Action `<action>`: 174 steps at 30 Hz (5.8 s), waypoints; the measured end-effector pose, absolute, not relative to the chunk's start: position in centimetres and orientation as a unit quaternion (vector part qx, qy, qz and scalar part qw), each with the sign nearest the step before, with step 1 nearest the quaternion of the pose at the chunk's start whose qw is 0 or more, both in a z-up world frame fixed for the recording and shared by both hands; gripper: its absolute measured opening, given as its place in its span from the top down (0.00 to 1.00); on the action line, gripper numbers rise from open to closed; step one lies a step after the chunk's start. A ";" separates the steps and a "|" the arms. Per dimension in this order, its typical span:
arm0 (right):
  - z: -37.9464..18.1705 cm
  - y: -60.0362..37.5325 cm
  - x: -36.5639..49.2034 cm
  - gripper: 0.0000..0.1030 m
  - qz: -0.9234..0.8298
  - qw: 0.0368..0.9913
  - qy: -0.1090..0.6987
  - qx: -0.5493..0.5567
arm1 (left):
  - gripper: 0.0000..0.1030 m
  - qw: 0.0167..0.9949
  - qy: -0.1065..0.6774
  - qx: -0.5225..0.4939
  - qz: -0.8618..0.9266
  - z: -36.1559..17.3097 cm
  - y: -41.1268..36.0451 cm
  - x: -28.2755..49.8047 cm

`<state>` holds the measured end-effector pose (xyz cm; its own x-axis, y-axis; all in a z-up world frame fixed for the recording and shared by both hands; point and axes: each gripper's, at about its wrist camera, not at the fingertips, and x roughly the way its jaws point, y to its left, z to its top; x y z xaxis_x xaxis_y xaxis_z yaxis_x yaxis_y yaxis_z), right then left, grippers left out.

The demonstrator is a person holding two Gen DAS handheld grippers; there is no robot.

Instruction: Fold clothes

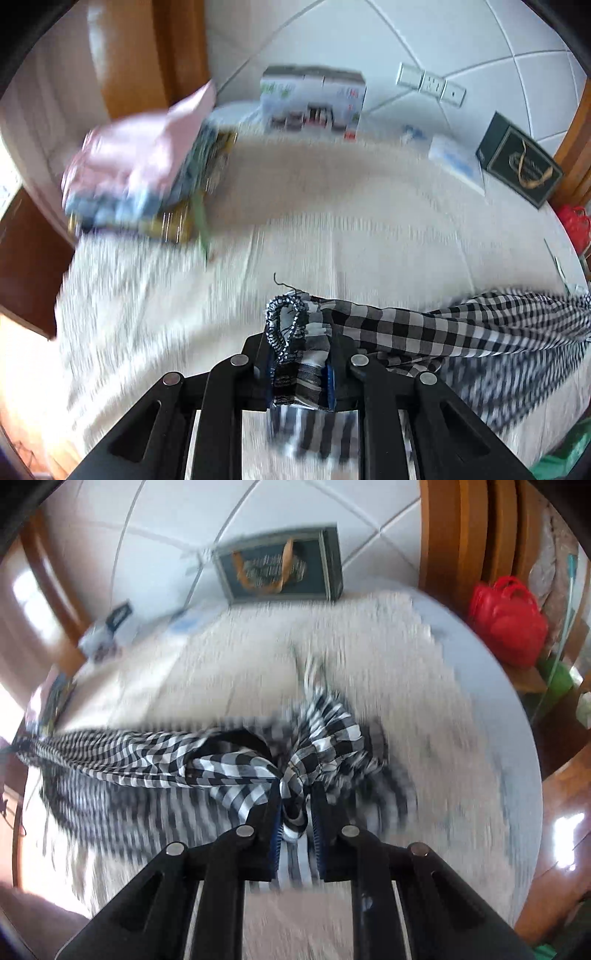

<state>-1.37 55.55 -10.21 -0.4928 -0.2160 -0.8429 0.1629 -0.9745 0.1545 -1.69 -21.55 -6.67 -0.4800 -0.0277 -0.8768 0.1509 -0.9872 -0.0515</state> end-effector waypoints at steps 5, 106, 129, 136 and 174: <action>-12.5 57.7 0.9 0.84 -0.825 0.069 -0.003 0.561 | 0.66 0.048 0.076 0.565 -0.820 -10.6 -20.8 3.4; -11.8 59.3 -18.6 0.32 -0.747 0.400 0.184 0.498 | 0.00 0.183 0.199 0.516 -0.813 -11.9 27.7 7.4; -13.1 64.9 -20.5 0.32 -0.587 0.647 0.338 0.350 | 0.00 0.323 0.278 0.483 -0.765 -13.1 56.0 7.5; -15.4 64.5 -20.2 0.32 -0.540 0.683 0.370 0.325 | 0.00 0.364 0.266 0.480 -0.752 -15.3 60.3 6.5; -9.2 51.6 -16.1 0.80 -0.440 0.795 0.286 0.304 | 0.69 0.420 0.292 0.391 -0.765 -6.8 51.7 7.2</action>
